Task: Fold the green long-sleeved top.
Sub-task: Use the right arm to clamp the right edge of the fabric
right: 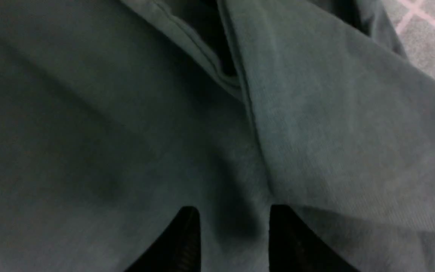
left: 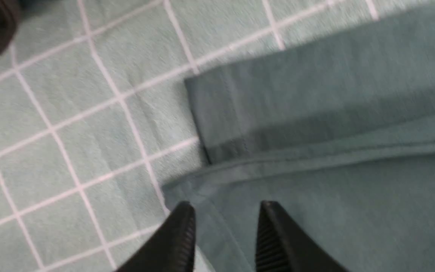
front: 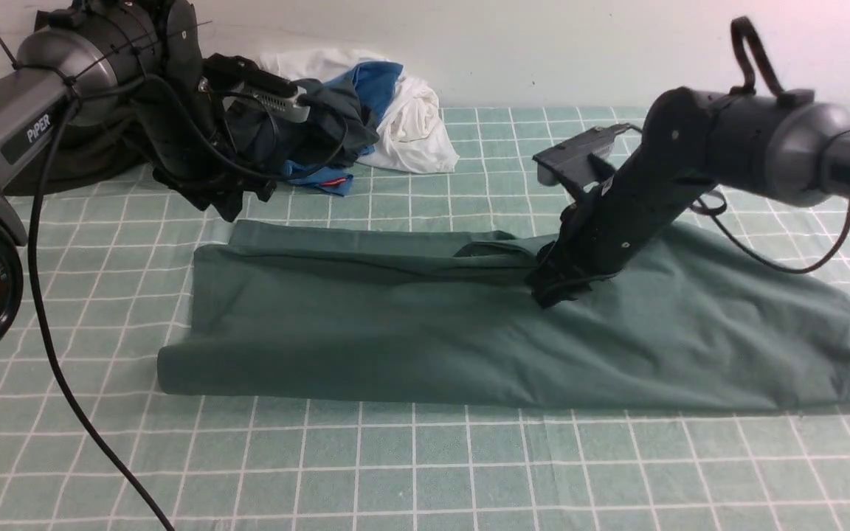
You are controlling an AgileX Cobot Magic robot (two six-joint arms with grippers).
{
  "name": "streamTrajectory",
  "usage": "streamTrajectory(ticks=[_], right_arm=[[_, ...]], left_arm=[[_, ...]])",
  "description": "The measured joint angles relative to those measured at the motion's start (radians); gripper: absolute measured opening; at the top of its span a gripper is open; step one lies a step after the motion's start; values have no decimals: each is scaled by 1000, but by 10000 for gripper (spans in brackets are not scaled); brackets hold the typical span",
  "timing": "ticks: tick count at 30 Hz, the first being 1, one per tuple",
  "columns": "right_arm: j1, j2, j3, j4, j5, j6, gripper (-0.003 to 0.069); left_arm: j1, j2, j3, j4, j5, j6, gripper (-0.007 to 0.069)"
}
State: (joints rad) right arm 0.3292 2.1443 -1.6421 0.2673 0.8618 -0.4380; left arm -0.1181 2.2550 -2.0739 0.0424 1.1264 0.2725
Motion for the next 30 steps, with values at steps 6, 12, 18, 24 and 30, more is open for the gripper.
streamTrajectory(ticks=[6,12,18,24,30], right_arm=[[-12,42,0,-57,-243,73,201],[-98,65,-19,-161,-478,293,181],[-173,38,-133,-190,-302,378,177],[-181,-98,-231,-267,4,321,174],[-181,-219,-194,-329,297,308,174]], left_arm=[[0,0,0,-42,10,40,36],[0,0,0,-72,44,53,-3],[-4,0,-1,-113,96,74,-3],[-58,-48,59,-128,102,75,-3],[-142,-179,345,-142,101,77,-3]])
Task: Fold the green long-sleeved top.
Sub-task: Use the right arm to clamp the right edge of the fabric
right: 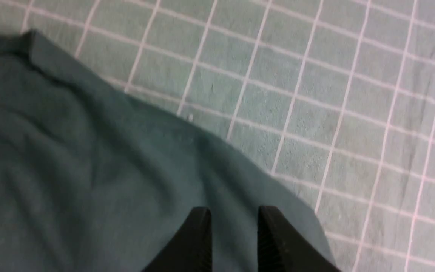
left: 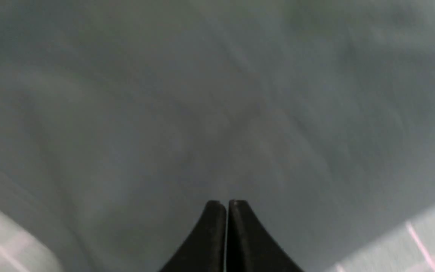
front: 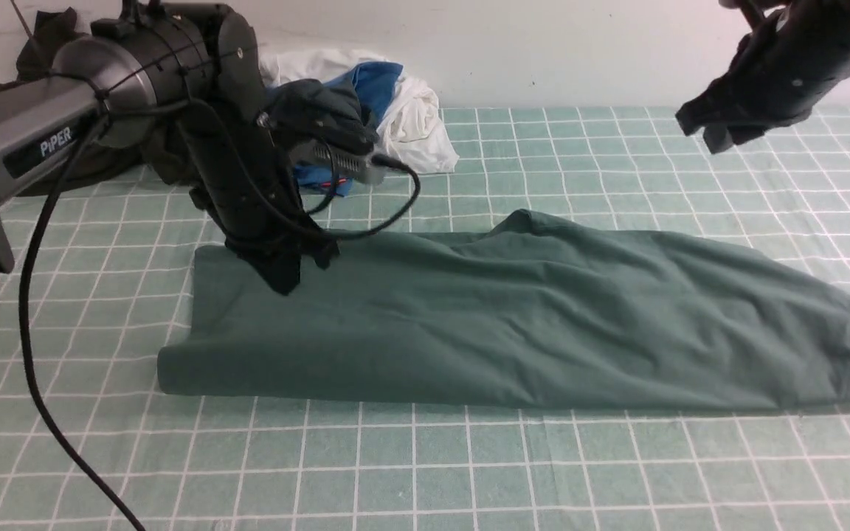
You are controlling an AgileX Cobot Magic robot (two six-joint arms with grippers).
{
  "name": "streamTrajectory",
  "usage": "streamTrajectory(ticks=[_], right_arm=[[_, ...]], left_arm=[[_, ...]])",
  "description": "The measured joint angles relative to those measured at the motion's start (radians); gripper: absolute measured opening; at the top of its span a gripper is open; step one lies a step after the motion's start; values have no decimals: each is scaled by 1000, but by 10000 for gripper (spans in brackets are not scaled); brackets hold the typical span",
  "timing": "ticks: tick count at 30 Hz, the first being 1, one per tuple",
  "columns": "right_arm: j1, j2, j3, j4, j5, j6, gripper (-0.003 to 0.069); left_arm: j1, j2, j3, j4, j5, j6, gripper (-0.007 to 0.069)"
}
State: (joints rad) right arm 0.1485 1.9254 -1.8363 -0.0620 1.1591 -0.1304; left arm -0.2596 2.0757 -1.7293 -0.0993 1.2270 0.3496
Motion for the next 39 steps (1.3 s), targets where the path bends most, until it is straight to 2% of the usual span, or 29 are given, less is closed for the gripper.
streamTrajectory(ticks=[5,9,14,18,21,27,29,35,38,39], right_arm=[[0,-80,179,0,9,-2,174],[-19,-132,397,4,-102,8,174],[-130,-105,577,4,-269,68,174],[-242,-65,589,3,-292,110,199],[-310,-63,580,4,-289,117,255],[-385,-46,574,23,-304,120,425],[-390,-22,574,29,-305,120,459],[-390,46,569,50,-323,120,488],[-390,48,565,51,-321,120,476],[-390,48,565,62,-321,117,443]], left_arm=[[7,-26,182,26,-70,-3,-3],[41,-41,276,16,-136,-11,-3],[77,-45,298,3,-149,-26,-3],[86,-45,302,9,-155,-37,-3],[86,-45,302,6,-156,-37,-3],[88,-45,302,3,-156,-37,-3],[88,-45,303,2,-156,-37,-3],[88,-45,303,2,-156,-37,-3],[88,-45,303,2,-156,-37,-3],[88,-45,303,2,-156,-37,-3]])
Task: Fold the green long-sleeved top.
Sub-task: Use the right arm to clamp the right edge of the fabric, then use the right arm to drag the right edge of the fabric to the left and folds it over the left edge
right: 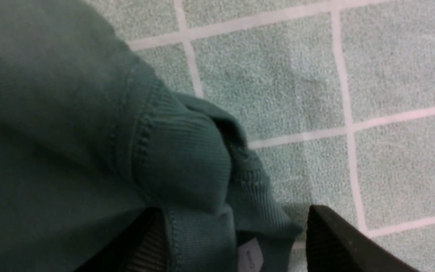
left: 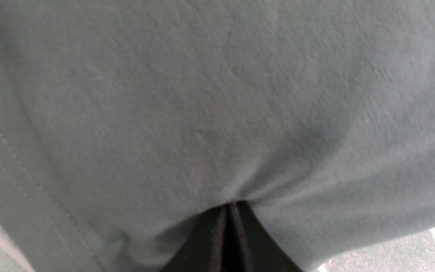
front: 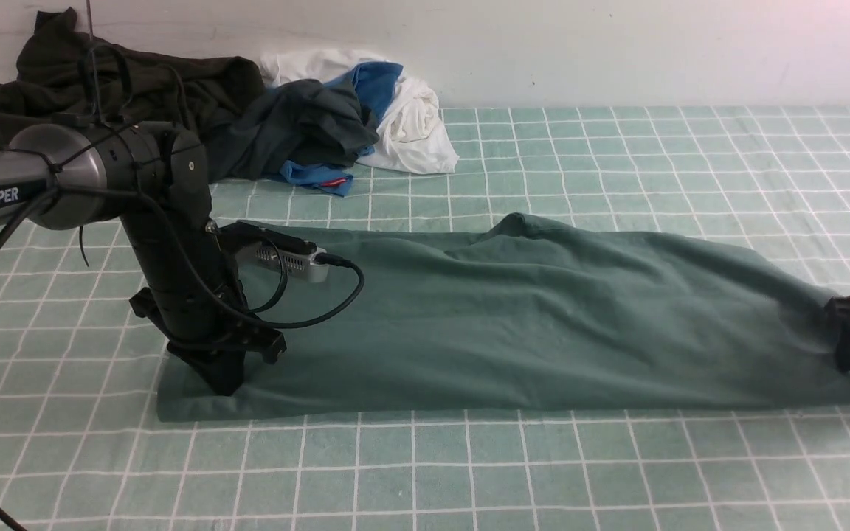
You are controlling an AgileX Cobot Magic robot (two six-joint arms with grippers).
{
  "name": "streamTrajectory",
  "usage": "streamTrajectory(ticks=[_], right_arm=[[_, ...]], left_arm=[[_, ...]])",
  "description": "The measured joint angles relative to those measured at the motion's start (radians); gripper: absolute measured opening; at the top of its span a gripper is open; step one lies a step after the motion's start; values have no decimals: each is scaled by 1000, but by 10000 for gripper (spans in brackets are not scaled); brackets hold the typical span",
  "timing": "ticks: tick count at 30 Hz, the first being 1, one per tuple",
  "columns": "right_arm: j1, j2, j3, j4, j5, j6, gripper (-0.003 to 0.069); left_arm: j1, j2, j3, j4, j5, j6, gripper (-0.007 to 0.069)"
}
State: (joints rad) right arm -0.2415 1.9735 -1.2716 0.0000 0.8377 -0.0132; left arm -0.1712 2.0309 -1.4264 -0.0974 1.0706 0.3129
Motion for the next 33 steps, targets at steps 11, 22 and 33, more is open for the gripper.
streamTrajectory(ticks=[11,22,33], right_arm=[[1,-82,2,-21,-8,-58,14],[14,-335,-114,-92,75,-30,-1],[369,-341,-375,-8,176,-111,-1]], left_arm=[[2,-97,4,25,-26,0,-3],[2,-556,84,36,36,-4,-3],[2,-816,196,30,60,-4,-3]])
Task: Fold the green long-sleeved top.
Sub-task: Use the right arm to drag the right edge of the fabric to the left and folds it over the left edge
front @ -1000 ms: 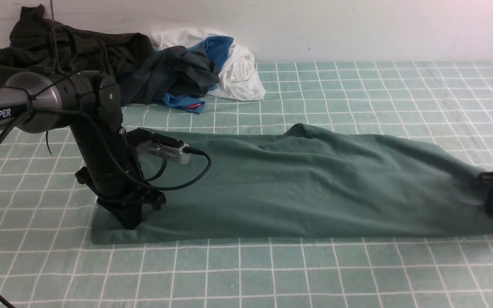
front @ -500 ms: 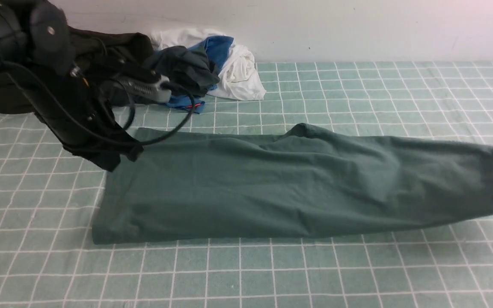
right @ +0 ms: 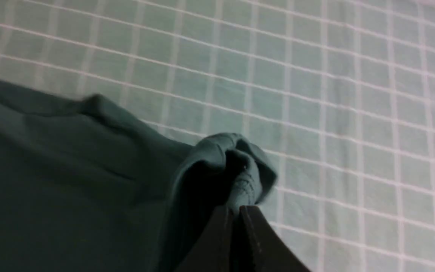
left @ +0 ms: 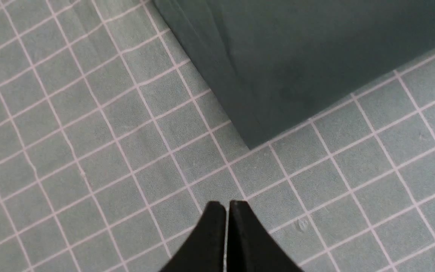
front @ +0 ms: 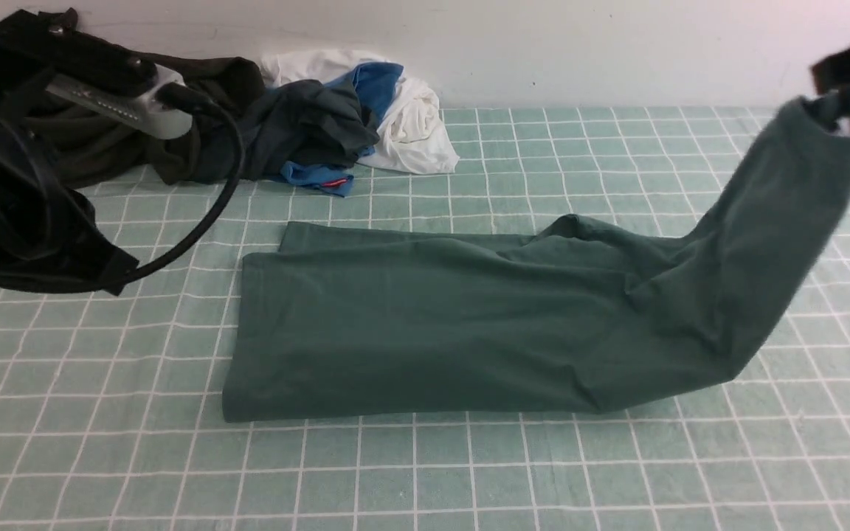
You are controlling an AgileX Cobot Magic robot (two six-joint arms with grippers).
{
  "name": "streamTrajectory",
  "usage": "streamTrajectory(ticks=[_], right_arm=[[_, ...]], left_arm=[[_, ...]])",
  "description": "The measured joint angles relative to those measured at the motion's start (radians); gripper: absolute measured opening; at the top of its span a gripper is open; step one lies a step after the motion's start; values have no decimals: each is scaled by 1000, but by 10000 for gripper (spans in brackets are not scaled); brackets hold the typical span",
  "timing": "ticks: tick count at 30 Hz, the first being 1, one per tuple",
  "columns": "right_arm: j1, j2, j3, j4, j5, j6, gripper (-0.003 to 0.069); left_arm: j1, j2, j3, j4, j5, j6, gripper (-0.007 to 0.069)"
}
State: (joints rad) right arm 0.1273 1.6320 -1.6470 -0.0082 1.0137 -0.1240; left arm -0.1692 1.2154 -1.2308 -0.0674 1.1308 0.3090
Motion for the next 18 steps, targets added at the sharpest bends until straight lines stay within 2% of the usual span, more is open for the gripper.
streamTrajectory(ticks=[3,5,6,10,18], right_arm=[[148,50,-67,20,0,-3,-2],[193,81,-99,32,0,-3,-2],[267,130,-150,54,0,-1,-2],[397,282,-280,121,0,16,-2],[541,547,-530,185,56,20,-2]], left_arm=[[0,-49,14,-1,11,0,-3],[0,-70,21,-1,18,0,-3],[0,-103,32,-1,25,-1,-3],[0,-170,49,-1,45,-7,-3],[0,-253,51,-2,70,-15,-3]])
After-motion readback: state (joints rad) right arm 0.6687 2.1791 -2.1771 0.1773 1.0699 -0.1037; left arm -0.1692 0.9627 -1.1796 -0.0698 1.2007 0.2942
